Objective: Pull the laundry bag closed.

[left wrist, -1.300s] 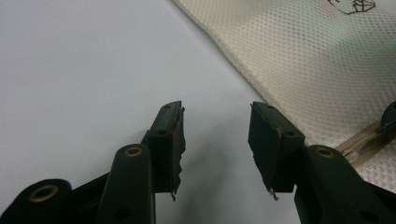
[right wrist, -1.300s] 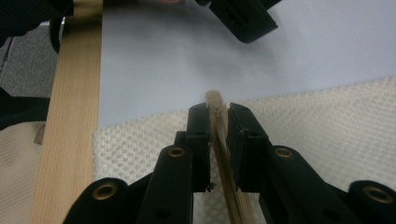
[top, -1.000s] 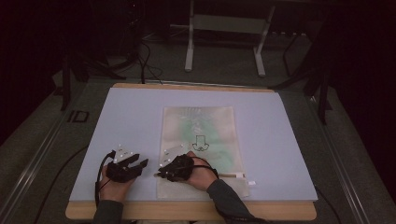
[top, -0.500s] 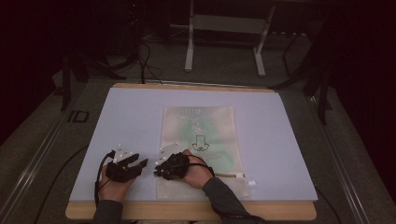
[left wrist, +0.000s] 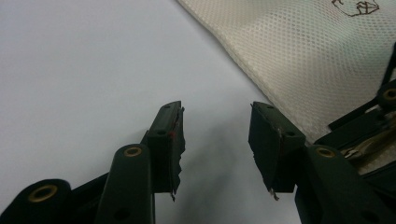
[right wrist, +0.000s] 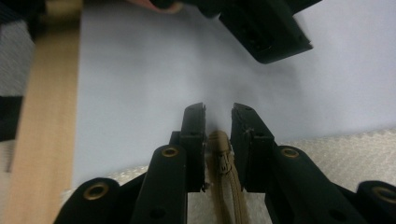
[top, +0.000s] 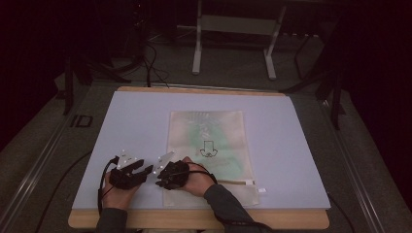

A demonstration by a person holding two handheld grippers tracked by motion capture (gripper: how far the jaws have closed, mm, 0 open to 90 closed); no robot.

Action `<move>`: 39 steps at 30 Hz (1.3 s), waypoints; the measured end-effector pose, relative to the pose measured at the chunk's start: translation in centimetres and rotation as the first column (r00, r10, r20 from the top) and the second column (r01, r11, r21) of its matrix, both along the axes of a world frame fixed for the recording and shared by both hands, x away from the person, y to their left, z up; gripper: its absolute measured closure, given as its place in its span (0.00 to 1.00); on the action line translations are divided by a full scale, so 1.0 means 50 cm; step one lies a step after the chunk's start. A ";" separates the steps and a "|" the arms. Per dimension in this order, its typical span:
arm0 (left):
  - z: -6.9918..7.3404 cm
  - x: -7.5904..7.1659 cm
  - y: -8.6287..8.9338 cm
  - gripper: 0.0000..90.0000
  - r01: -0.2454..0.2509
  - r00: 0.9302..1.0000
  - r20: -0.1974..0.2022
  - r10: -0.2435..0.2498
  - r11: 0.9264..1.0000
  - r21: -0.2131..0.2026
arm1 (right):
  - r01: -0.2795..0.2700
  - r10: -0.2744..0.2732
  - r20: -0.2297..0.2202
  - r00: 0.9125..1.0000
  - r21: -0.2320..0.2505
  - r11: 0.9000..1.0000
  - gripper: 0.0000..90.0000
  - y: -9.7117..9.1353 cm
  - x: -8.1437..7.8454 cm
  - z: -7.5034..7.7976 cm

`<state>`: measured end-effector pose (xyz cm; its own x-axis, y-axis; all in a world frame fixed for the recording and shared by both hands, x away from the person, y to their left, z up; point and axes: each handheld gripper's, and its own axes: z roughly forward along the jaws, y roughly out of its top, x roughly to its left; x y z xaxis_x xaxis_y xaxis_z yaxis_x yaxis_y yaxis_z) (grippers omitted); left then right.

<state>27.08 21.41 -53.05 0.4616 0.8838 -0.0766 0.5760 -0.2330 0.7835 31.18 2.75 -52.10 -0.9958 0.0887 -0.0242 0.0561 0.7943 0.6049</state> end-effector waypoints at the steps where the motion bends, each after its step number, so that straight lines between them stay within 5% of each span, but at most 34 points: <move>1: 0.000 0.000 0.000 0.60 0.000 1.000 0.000 0.000 1.000 0.000 | 0.000 0.000 0.000 1.000 0.000 1.000 0.83 0.000 0.000 0.000; 11: 0.001 -0.001 0.005 0.60 -0.009 1.000 0.002 0.009 1.000 -0.005 | 0.003 -0.003 0.015 1.000 -0.020 1.000 0.91 0.016 -0.002 -0.001; 19: 0.002 -0.001 0.009 0.60 -0.015 1.000 0.006 0.015 1.000 -0.010 | 0.006 -0.006 0.003 1.000 0.022 1.000 0.90 0.009 -0.001 0.011; 32: 0.002 -0.001 0.009 0.60 -0.012 1.000 0.001 0.012 1.000 -0.006 | 0.010 -0.011 0.017 1.000 0.066 0.998 0.89 -0.042 -0.006 0.039; 39: 0.001 -0.001 0.008 0.60 -0.006 1.000 -0.001 0.006 1.000 -0.002 | 0.006 -0.006 -0.007 1.000 0.034 0.999 0.88 -0.064 -0.003 0.029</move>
